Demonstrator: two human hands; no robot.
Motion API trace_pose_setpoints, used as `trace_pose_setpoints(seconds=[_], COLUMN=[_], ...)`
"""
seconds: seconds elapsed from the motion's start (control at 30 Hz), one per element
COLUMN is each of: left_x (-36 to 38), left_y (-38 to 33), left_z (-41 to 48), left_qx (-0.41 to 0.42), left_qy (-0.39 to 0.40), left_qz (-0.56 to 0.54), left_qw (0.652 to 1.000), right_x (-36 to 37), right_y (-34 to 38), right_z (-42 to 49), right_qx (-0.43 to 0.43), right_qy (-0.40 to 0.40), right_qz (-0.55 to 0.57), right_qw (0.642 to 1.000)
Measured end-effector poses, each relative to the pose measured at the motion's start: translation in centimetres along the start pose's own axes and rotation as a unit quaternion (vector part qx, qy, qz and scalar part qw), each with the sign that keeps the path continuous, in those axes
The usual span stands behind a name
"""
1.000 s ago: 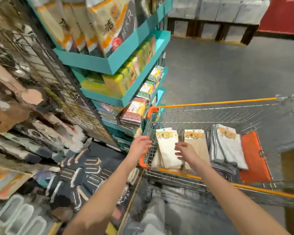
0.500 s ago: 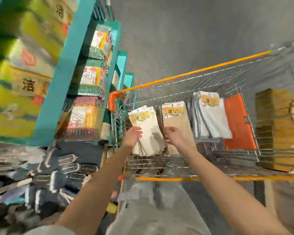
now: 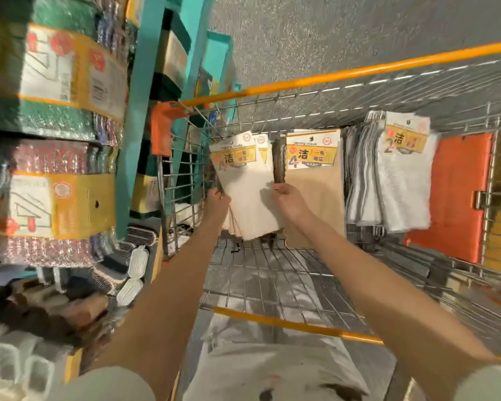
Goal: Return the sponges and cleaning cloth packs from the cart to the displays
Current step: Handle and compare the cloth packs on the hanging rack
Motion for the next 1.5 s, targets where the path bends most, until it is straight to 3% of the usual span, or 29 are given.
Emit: trace_pose_setpoints(seconds=[0.1,0.27,0.47,0.6,0.77,0.97,1.03,1.1,1.17,1.5], left_x=[0.8,1.4,2.4,1.4,-2.0,-3.3,-3.3,-3.2,-3.2,-3.9], left_y=[-0.3,-1.4,-3.2,-3.9,-2.6,-1.6,-1.8,-2.0,-2.2,-3.6], left_z=[0.2,-0.5,-2.7,-3.6,-5.2,-4.5,-4.5,-4.4,-4.4,-8.3], left_qx=[-0.017,0.019,0.064,0.136,0.154,0.142,0.152,0.161,0.167,0.198], left_qy=[-0.004,-0.089,-0.056,-0.094,-0.118,-0.153,-0.153,-0.148,-0.144,-0.124], left_qz=[-0.032,-0.061,-0.099,0.011,-0.026,-0.047,-0.039,-0.030,-0.026,-0.055], left_qw=[0.999,0.994,0.991,0.986,0.981,0.977,0.976,0.975,0.975,0.971], right_x=[0.1,-0.6,-1.6,-1.7,-0.3,2.9,3.5,3.6,3.5,0.1], right_y=[-0.6,-1.0,-0.9,-0.9,0.3,0.0,-0.4,-0.5,-0.4,1.1], right_z=[1.2,1.5,1.0,0.9,2.3,5.5,6.1,6.7,6.7,-1.7], right_qx=[0.007,0.013,0.010,0.020,0.027,0.082,0.046,0.071,0.042,-0.088], right_qy=[0.010,0.000,-0.008,-0.007,0.025,0.024,0.015,-0.021,-0.050,-0.059], right_qz=[0.001,0.013,0.009,-0.008,-0.122,-0.171,-0.265,-0.228,-0.224,-0.005], right_qw=[1.000,1.000,1.000,1.000,0.992,0.982,0.963,0.971,0.972,0.994])
Point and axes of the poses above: each hand's wrist, its own z-axis towards the middle knuckle, its own x-axis out of the palm, y = z × x, the point moved 3 cm from there along z, towards the middle knuckle, and after that the axes turned 2 degrees about -z, right-handed, at the moved point
